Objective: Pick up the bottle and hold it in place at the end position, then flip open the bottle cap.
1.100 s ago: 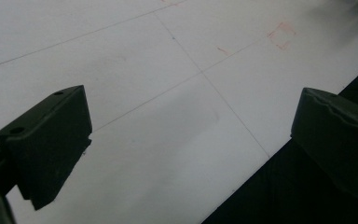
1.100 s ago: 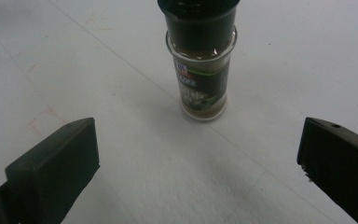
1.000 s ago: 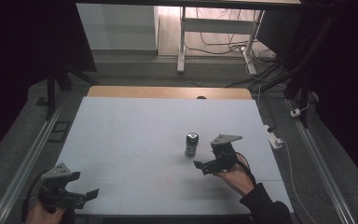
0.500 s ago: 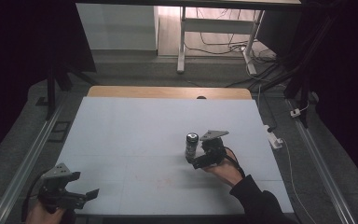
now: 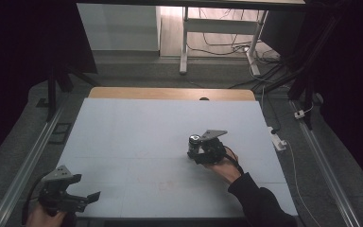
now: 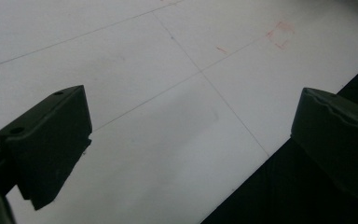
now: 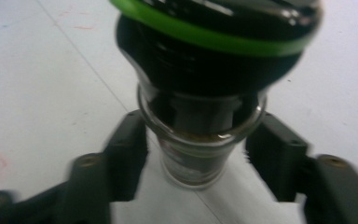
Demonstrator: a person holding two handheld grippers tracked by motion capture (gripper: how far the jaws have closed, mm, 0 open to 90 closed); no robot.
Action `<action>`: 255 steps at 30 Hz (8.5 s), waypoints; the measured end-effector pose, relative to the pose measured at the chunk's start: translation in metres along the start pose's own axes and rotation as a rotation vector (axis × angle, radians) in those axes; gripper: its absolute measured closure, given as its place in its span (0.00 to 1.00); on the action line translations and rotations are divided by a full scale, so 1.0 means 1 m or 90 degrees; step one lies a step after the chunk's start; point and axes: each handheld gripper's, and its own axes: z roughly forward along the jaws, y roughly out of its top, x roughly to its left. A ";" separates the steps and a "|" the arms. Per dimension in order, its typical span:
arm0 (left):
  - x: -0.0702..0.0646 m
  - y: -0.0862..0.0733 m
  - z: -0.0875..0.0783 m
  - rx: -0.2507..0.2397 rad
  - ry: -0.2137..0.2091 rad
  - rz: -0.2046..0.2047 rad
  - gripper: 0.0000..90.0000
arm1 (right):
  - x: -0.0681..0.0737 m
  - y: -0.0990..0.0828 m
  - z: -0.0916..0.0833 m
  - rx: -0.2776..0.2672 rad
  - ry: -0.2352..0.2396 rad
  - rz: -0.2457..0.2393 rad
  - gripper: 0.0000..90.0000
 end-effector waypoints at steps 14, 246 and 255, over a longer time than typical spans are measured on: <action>0.000 0.000 0.000 0.000 -0.001 0.000 0.00 | 0.002 0.002 -0.001 0.010 -0.013 -0.017 0.59; -0.036 0.201 0.170 -0.042 -0.098 0.231 0.99 | 0.009 0.056 0.066 0.011 0.019 -0.044 0.59; -0.034 0.207 0.169 -0.049 -0.094 0.227 0.99 | 0.009 0.055 0.066 0.011 0.019 -0.043 0.59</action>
